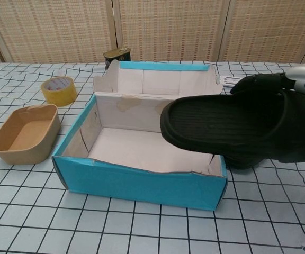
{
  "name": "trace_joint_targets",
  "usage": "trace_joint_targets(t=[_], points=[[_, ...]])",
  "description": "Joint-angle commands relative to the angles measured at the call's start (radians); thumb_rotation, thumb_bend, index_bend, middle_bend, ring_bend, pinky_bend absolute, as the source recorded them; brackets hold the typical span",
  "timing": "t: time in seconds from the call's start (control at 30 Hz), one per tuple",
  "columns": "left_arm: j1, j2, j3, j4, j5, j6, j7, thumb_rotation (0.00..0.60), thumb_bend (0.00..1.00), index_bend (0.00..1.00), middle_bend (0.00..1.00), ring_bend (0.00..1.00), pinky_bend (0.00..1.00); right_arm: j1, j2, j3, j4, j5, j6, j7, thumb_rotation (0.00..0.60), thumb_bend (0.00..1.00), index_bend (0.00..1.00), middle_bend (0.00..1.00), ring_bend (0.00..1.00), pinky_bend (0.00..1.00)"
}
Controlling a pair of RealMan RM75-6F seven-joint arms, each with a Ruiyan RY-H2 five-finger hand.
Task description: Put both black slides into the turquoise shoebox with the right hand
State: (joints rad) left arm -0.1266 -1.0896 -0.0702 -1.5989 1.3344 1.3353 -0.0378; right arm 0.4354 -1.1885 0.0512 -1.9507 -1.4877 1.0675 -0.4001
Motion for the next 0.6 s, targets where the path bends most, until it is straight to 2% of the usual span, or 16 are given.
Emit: trace_joint_targets(t=[0.03,0.33,0.6], points=[[-0.001,0.002,0.0,-0.001,-0.002,-0.004,-0.005,0.6,0.36,0.13,0.04,0.08,0.3,0.069,-0.062,0.06,-0.041,0.123,-0.066,-0.103,0.6,0.04,0.52,0.46,0.31,0.36],[-0.006,0.005,-0.001,0.001,-0.007,-0.015,-0.009,0.6,0.36,0.13,0.04,0.08,0.3,0.206,-0.203,0.14,-0.057,0.394,-0.088,-0.312,0.6,0.04,0.52,0.46,0.31,0.36],[-0.008,0.006,-0.003,0.004,-0.016,-0.022,-0.01,0.6,0.36,0.13,0.04,0.09,0.3,0.317,-0.294,0.153,-0.046,0.594,-0.061,-0.428,0.6,0.04,0.52,0.46,0.31,0.36]])
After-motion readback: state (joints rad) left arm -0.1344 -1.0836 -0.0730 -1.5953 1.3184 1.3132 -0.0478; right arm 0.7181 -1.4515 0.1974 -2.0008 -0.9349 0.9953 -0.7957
